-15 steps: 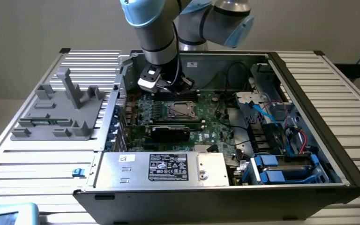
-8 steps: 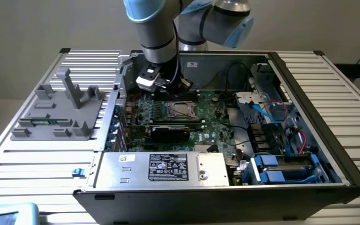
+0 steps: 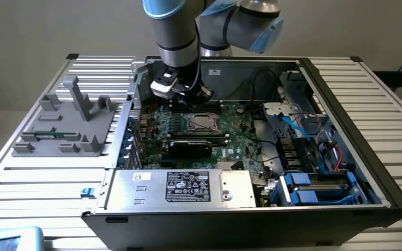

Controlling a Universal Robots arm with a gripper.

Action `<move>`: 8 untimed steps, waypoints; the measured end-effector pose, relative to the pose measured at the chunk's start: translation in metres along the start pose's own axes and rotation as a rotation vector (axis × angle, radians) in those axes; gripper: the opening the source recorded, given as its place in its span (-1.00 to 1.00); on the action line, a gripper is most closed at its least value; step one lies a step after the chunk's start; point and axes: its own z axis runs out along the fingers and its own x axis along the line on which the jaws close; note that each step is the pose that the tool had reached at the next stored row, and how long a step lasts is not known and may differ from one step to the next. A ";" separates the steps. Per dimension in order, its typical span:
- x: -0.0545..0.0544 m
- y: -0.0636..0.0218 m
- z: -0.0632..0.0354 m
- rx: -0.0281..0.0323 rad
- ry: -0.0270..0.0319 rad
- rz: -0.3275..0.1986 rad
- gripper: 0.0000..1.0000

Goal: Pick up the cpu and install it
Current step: 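Install the first cpu locking lever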

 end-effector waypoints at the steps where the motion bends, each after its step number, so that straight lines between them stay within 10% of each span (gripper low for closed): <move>1: 0.000 -0.0003 -0.0011 -0.0038 -0.0059 0.002 -0.78; 4: 0.001 -0.0013 -0.0047 -0.0156 -0.0233 0.007 -0.78; 8: 0.004 -0.0056 -0.0146 -0.0239 -0.0286 0.008 -0.78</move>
